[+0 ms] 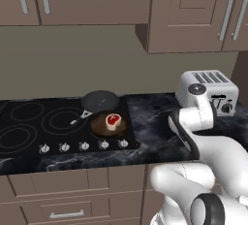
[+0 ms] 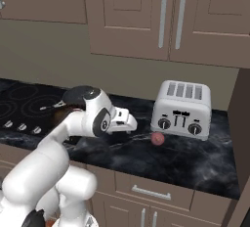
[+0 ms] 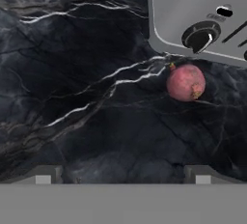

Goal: Place both pans onto different burners. Then place the onion and the steak on different pans.

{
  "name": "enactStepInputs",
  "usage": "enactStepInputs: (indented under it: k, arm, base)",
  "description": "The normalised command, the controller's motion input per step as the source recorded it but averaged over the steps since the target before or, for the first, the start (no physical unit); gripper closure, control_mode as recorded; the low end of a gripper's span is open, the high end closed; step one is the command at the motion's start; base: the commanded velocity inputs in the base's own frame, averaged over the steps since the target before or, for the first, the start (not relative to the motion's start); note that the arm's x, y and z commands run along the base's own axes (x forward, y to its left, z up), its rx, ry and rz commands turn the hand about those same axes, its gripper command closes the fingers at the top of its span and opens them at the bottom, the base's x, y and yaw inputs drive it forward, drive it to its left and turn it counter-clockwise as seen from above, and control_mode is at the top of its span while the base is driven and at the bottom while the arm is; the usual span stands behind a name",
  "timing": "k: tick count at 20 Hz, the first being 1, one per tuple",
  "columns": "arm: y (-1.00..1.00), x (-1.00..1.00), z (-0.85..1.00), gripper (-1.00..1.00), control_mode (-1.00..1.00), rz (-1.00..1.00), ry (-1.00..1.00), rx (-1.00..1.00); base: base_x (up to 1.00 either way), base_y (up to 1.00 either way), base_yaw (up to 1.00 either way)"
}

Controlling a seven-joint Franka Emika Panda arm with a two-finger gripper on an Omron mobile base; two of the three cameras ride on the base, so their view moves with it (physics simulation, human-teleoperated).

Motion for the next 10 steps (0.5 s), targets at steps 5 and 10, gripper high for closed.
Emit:
enactStepInputs:
  k: [5,10]
  arm:
    - [-0.51,0.0,0.0,-1.0,-1.0,0.0,0.0,-0.04]
    - [-0.49,0.0,0.0,-1.0,-1.0,0.0,0.0,-0.03]
  base:
    - [0.0,0.0,0.0]
    - [0.0,0.0,0.0]
